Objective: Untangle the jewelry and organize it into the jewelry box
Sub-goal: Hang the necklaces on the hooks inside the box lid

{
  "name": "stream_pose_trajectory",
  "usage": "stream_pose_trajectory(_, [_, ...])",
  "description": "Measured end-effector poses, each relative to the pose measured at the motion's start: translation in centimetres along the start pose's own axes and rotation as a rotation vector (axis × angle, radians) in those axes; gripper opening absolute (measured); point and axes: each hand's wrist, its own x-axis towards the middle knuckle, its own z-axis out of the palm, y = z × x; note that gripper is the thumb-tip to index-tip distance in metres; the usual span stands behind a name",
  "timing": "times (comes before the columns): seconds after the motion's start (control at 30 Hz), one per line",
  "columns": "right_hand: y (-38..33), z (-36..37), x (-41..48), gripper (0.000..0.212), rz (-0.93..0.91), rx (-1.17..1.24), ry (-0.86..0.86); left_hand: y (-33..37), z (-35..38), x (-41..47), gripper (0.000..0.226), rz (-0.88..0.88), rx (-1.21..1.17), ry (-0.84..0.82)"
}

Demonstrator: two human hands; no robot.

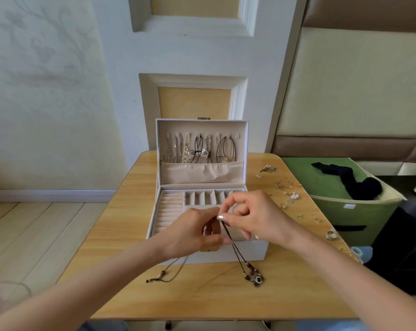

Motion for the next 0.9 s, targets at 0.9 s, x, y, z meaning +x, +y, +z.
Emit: stream_pose_trajectory(0.9, [4.4, -2.1, 6.2, 0.014, 0.161, 0.401, 0.159, -2.0, -4.6, 8.1, 0.021, -0.11, -0.335, 0.315])
